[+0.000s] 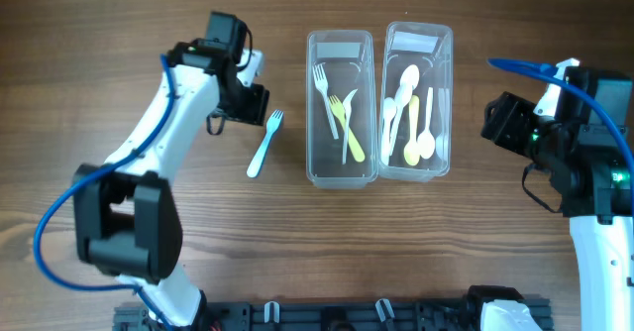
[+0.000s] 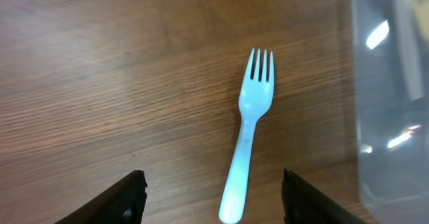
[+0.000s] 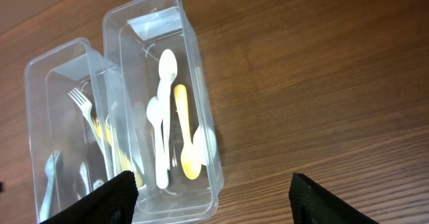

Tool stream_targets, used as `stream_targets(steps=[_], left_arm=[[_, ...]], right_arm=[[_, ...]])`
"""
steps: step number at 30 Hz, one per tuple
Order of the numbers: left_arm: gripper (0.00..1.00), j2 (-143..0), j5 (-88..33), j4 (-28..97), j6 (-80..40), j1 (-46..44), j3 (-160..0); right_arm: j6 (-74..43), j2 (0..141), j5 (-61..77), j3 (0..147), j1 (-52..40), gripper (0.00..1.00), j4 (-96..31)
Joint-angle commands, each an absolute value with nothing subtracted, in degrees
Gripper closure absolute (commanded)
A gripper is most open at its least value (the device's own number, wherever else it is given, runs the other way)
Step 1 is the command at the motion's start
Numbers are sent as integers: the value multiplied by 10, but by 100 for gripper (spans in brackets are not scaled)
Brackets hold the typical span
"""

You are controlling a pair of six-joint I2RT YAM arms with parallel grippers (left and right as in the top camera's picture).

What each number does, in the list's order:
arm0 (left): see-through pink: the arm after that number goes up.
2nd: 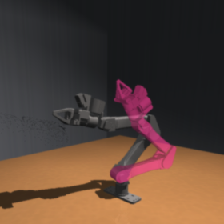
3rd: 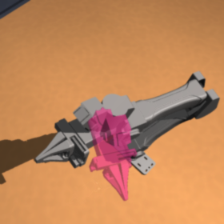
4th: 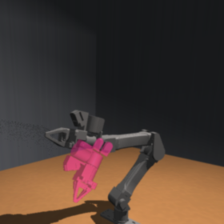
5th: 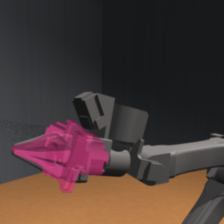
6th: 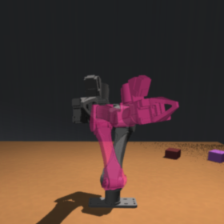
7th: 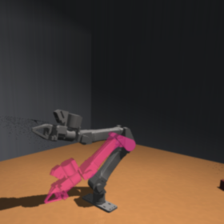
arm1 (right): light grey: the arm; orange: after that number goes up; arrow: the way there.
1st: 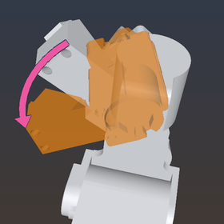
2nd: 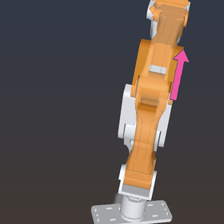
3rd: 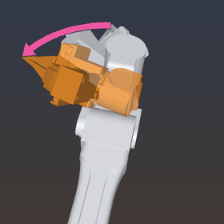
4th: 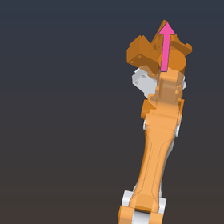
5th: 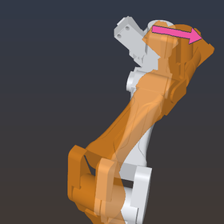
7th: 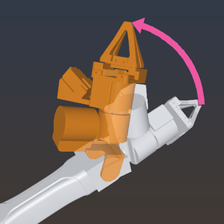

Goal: Pack container
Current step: 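Grasp the light-blue fork with the left gripper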

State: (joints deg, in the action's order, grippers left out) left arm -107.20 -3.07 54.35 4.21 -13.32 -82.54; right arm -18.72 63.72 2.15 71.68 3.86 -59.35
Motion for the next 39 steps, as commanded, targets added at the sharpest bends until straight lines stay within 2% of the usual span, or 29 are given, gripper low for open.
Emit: stream_targets(steps=[1, 4, 10, 14, 20, 29, 32, 33, 34, 35, 39], left_arm=[[34, -1111, -40, 530, 58, -145, -809], [34, -1136, -40, 523, 58, -152, -808], [42, -1180, -37, 510, 58, -177, -808], [43, -1182, -36, 503, 58, -182, -808], [56, -1182, -36, 503, 58, -183, -808], [59, -1183, -36, 476, 58, -183, -760], [70, -1183, -36, 479, 58, -183, -760], [76, -1183, -36, 480, 58, -183, -760], [91, -1183, -36, 482, 58, -183, -760], [96, -1183, -36, 484, 58, -183, -760], [96, -1174, -33, 507, 56, -183, -769]], right_arm=[[-182, 629, 29, 717, 40, 27, -593], [-182, 629, 29, 717, 40, 27, -592], [-182, 629, 29, 717, 40, 27, -594], [-182, 629, 29, 717, 40, 27, -594], [-182, 629, 29, 717, 40, 27, -594], [-182, 629, 29, 717, 40, 27, -592], [-182, 629, 29, 717, 40, 27, -588], [-182, 629, 29, 717, 40, 27, -587], [-182, 629, 29, 717, 40, 27, -588], [-182, 629, 29, 717, 40, 27, -590], [-182, 629, 29, 717, 40, 27, -591]])
